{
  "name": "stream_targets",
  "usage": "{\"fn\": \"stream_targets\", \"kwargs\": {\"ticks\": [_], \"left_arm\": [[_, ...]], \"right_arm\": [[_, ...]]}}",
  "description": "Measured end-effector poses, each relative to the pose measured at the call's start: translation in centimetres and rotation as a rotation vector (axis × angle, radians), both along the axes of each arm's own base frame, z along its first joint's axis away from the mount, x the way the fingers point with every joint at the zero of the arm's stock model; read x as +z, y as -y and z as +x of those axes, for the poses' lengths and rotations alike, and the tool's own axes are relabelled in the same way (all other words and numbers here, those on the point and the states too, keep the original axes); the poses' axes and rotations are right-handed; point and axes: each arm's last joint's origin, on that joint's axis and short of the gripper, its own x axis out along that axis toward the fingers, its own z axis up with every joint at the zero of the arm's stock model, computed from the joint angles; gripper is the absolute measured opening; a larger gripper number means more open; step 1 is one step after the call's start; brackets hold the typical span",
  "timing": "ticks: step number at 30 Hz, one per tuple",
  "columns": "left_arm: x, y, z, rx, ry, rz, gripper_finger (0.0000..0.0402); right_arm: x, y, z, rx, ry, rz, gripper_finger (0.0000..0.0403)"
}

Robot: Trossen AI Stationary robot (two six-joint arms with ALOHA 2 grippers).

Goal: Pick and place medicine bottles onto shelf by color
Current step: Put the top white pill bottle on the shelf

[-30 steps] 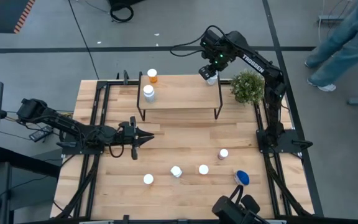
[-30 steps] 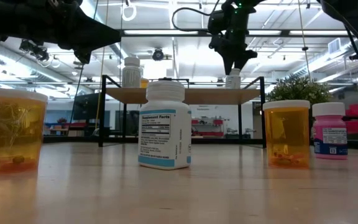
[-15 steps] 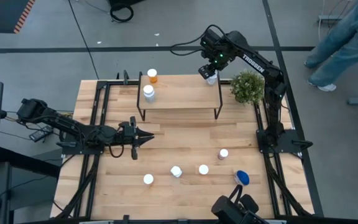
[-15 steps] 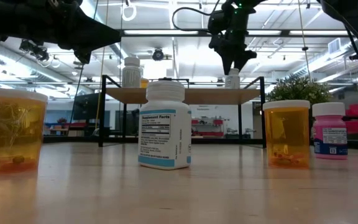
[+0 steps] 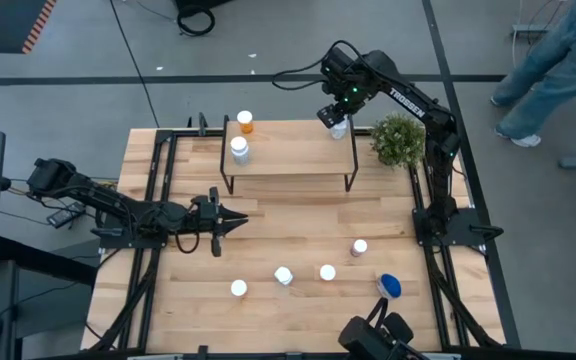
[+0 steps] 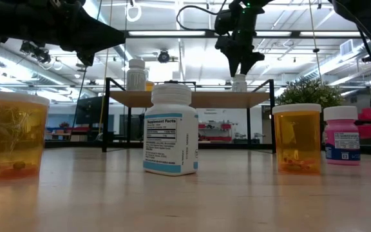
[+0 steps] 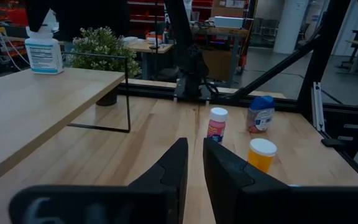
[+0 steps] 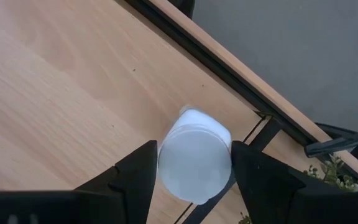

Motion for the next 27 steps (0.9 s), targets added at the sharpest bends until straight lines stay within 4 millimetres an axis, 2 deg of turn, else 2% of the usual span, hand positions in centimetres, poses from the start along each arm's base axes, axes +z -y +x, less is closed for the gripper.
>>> {"fn": "stream_targets", "kwargs": {"ticks": [7,14,23,27], "left_arm": [[0.0,0.0,0.0,0.000,0.000,0.000,0.0053],[0.0,0.0,0.0,-0.001,0.000,-0.001,0.0055],[0.0,0.0,0.0,0.000,0.000,-0.001,0.0055],[0.0,0.0,0.0,-0.001,0.000,-0.001,0.0051]], "right_arm": [[0.3,0.6,0.4,-0.007,0.028,-0.086,0.0214],[0.5,0.3,0.2,0.009,0.011,-0.078,0.0214],[4.3,-1.2,-1.3,0.023,0.060,-0.124,0.0211],[4.5,-1.9,-1.4,0.037,0.054,-0.117,0.0192]]}}
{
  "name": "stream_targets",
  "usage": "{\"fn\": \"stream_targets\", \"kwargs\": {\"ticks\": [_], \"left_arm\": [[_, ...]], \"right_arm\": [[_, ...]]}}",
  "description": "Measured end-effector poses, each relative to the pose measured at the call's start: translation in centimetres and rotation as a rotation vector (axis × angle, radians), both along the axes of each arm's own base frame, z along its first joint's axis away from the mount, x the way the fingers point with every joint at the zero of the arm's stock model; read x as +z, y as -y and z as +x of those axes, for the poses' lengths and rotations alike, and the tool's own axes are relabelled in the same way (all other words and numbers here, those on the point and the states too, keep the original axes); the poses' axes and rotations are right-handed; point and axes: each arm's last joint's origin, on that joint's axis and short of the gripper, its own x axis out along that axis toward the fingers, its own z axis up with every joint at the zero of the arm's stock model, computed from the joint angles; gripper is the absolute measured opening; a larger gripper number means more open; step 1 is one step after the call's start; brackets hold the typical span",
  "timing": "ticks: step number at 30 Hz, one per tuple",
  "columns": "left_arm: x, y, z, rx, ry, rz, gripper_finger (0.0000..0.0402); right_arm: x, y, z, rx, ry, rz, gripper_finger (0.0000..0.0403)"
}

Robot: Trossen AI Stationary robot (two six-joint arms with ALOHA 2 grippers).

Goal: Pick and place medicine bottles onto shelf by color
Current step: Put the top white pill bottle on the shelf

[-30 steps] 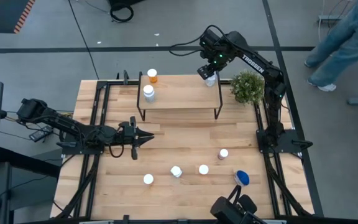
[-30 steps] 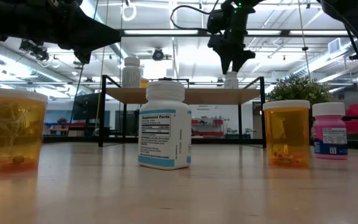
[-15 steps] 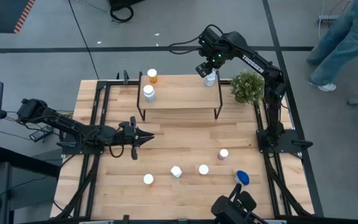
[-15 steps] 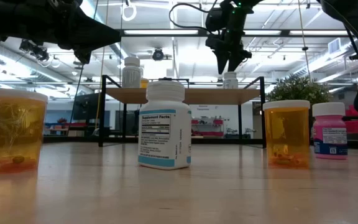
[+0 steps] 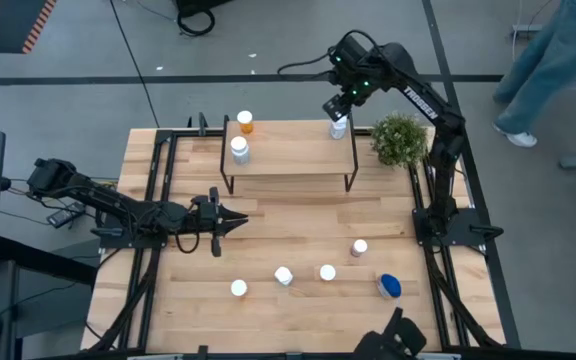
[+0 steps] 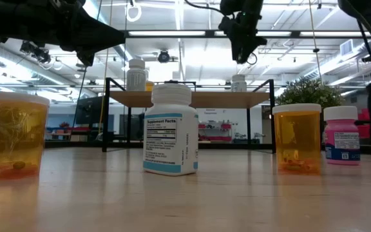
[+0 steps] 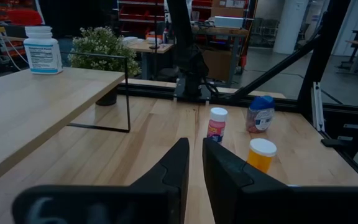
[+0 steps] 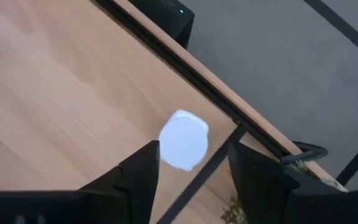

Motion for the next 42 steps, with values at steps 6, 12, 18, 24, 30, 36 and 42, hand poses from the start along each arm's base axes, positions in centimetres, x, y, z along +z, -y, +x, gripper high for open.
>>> {"fn": "stream_targets", "kwargs": {"ticks": [6,12,18,24,30,36,42], "left_arm": [[0.0,0.1,0.0,-0.003,-0.001,-0.016,0.0057],[0.0,0.1,0.0,-0.005,-0.002,-0.017,0.0057],[-0.1,0.1,0.0,-0.005,-0.009,-0.021,0.0051],[-0.2,0.1,0.0,-0.004,-0.013,-0.037,0.0057],[-0.2,0.1,0.0,-0.003,-0.019,-0.036,0.0057],[-0.2,0.1,0.0,-0.003,-0.019,-0.034,0.0051],[-0.2,0.1,0.0,-0.004,-0.020,-0.028,0.0057]], "right_arm": [[-1.0,-0.8,1.1,0.051,-0.034,0.022,0.0126],[-1.7,-0.8,1.4,0.036,-0.056,0.039,0.0063],[-1.7,-0.5,1.1,-0.017,-0.042,0.051,0.0040],[-3.0,0.0,1.0,-0.059,-0.076,0.091,0.0039],[-4.8,0.3,1.1,-0.045,-0.117,0.119,0.0039],[-3.4,0.3,1.2,-0.037,-0.077,0.094,0.0039],[-0.1,-0.3,0.4,-0.040,0.020,0.024,0.0039]]}}
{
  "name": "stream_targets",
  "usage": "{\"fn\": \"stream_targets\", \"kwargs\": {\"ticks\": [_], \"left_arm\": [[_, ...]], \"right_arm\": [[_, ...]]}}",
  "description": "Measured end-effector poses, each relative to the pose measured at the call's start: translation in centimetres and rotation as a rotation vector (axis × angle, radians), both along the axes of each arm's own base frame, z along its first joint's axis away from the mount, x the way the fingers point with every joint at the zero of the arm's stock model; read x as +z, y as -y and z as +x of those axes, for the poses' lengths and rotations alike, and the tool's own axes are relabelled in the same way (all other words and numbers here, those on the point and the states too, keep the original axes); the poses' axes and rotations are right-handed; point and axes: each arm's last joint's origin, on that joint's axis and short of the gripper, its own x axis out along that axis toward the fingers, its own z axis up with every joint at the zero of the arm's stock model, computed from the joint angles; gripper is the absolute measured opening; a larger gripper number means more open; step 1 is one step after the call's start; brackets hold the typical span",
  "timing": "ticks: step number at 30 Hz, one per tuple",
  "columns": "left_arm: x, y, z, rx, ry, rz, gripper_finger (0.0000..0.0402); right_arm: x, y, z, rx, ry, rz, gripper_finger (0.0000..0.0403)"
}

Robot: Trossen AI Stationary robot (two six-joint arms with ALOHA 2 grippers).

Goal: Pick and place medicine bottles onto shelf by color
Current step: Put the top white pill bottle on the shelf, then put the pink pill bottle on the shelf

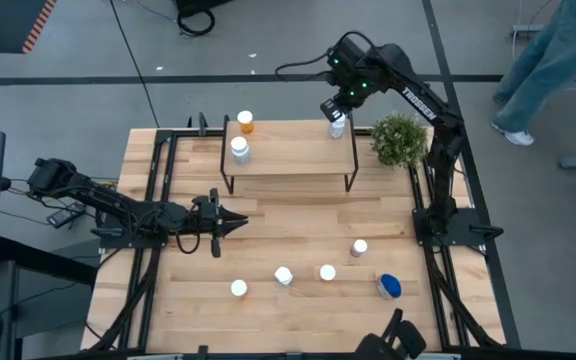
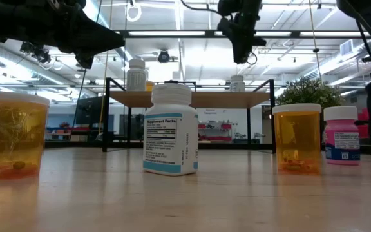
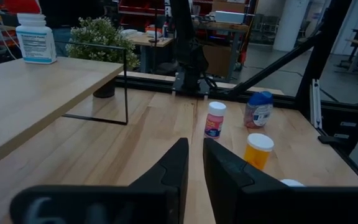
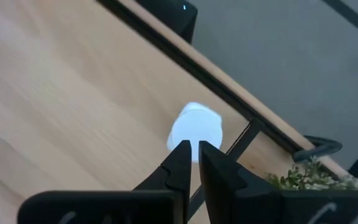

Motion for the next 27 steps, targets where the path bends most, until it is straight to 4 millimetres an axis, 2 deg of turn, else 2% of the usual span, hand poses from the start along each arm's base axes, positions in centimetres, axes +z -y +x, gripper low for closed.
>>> {"fn": "stream_targets", "kwargs": {"ticks": [3,6,17,21,27], "left_arm": [[0.0,0.0,0.0,0.000,0.000,0.000,0.0056],[0.0,0.0,0.0,0.000,0.001,-0.002,0.0051],[0.0,0.0,0.0,0.000,0.001,-0.005,0.0054],[0.0,0.0,0.0,0.000,0.002,-0.008,0.0056],[0.0,0.1,0.0,-0.009,0.003,-0.019,0.0051]], "right_arm": [[0.2,-0.4,-0.1,-0.007,0.018,0.018,0.0039],[0.3,-1.3,0.6,0.017,0.041,0.036,0.0039],[0.1,-9.2,5.0,0.250,0.050,0.079,0.0039],[-1.9,-12.4,6.6,0.298,-0.017,0.131,0.0039],[-6.6,-17.6,8.3,0.362,-0.182,0.218,0.0039]]}}
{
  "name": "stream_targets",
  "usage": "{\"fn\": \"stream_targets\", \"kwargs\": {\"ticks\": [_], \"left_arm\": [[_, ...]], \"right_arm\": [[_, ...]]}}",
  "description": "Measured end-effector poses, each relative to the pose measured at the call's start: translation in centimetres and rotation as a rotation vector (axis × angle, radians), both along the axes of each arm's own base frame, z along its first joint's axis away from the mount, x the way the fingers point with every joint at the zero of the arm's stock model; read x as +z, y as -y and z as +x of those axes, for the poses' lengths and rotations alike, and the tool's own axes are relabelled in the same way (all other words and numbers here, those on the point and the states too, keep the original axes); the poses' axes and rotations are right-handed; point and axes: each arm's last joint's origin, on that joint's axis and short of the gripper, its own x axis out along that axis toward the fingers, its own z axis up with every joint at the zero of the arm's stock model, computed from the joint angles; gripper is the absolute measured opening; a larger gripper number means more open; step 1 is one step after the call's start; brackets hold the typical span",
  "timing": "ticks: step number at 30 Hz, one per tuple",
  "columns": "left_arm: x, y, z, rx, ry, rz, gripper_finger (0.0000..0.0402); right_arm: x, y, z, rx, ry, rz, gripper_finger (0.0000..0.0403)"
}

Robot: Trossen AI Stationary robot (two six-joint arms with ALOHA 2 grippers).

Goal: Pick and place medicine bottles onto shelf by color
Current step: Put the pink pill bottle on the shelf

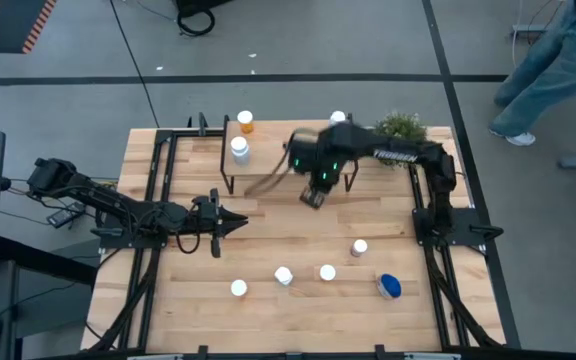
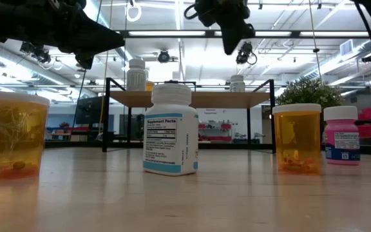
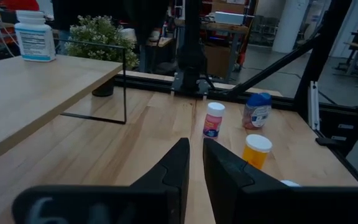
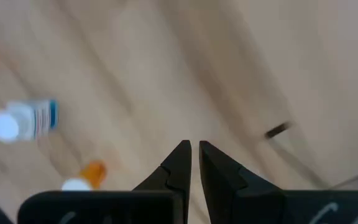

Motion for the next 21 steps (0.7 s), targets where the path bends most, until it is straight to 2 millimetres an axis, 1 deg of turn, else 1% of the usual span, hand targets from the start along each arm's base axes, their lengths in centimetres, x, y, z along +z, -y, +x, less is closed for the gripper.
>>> {"fn": "stream_targets", "kwargs": {"ticks": [4,8,13,16,18,20,21], "left_arm": [[-0.1,0.4,-0.1,-0.029,-0.008,-0.002,0.0053],[-0.1,0.7,-0.2,-0.044,-0.011,-0.005,0.0056],[-0.2,0.7,-0.2,-0.044,-0.018,-0.017,0.0053],[-0.3,0.9,-0.2,-0.050,-0.027,-0.030,0.0051],[-0.4,1.1,-0.3,-0.062,-0.035,-0.030,0.0051],[-0.5,1.3,-0.4,-0.077,-0.044,-0.027,0.0054],[-0.5,1.5,-0.5,-0.085,-0.047,-0.027,0.0055]], "right_arm": [[-2.1,-3.2,0.5,0.030,-0.051,-0.003,0.0039],[-3.9,-6.1,0.8,0.058,-0.060,0.002,0.0039],[-6.8,-9.2,0.6,0.118,-0.115,0.068,0.0039],[-8.7,-10.3,-0.3,0.143,-0.202,0.085,0.0039],[-9.5,-10.4,-1.3,0.146,-0.252,0.070,0.0039],[-9.4,-10.0,-2.5,0.119,-0.256,0.046,0.0039],[-9.0,-9.6,-3.2,0.095,-0.233,0.036,0.0039]]}}
